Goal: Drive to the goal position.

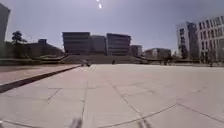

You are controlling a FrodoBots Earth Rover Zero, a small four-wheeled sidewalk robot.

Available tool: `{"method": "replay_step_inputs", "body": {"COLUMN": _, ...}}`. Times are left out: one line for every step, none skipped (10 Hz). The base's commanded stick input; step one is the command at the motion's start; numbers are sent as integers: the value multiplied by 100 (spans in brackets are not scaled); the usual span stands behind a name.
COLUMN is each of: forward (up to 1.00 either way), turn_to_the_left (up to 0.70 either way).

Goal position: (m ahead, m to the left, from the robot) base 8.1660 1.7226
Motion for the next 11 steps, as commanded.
{"method": "replay_step_inputs", "body": {"forward": 100, "turn_to_the_left": 0}}
{"method": "replay_step_inputs", "body": {"forward": 100, "turn_to_the_left": 0}}
{"method": "replay_step_inputs", "body": {"forward": 100, "turn_to_the_left": 0}}
{"method": "replay_step_inputs", "body": {"forward": 100, "turn_to_the_left": 0}}
{"method": "replay_step_inputs", "body": {"forward": 100, "turn_to_the_left": 0}}
{"method": "replay_step_inputs", "body": {"forward": 100, "turn_to_the_left": 0}}
{"method": "replay_step_inputs", "body": {"forward": 100, "turn_to_the_left": 40}}
{"method": "replay_step_inputs", "body": {"forward": 100, "turn_to_the_left": 40}}
{"method": "replay_step_inputs", "body": {"forward": 100, "turn_to_the_left": 40}}
{"method": "replay_step_inputs", "body": {"forward": 100, "turn_to_the_left": 40}}
{"method": "replay_step_inputs", "body": {"forward": 100, "turn_to_the_left": 6}}
